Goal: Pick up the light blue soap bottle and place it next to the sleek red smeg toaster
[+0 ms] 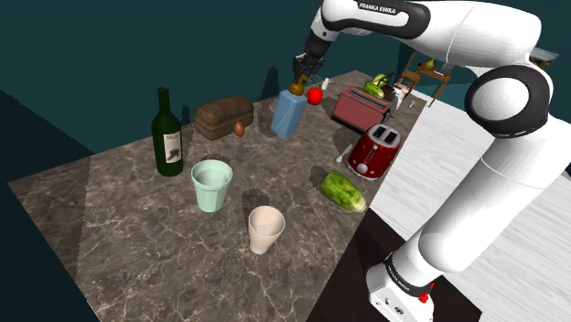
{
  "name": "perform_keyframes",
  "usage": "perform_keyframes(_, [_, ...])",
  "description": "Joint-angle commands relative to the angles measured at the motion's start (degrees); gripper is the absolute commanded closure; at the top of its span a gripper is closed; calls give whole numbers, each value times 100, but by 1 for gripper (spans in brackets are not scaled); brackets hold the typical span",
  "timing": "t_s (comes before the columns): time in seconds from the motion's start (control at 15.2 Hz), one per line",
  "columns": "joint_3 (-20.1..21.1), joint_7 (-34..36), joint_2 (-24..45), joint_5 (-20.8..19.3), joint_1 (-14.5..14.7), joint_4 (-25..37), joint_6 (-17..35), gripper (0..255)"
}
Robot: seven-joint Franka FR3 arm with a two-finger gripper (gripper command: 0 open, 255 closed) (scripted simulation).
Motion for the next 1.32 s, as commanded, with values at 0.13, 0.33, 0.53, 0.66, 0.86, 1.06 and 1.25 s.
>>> perform_keyframes(0.13, [4, 19, 68, -5, 5, 419, -349, 255])
perform_keyframes(0.33, [3, 25, 130, -6, 3, 735, -603, 255])
perform_keyframes(0.53, [2, 31, 209, -6, 2, 1077, -866, 255])
perform_keyframes(0.66, [2, 35, 272, -5, 0, 1322, -1047, 255])
perform_keyframes(0.86, [1, 40, 387, -4, -2, 1719, -1331, 255])
perform_keyframes(1.06, [0, 47, 529, -2, -5, 2162, -1631, 255])
perform_keyframes(1.25, [0, 53, 707, 1, -9, 2665, -1957, 255])
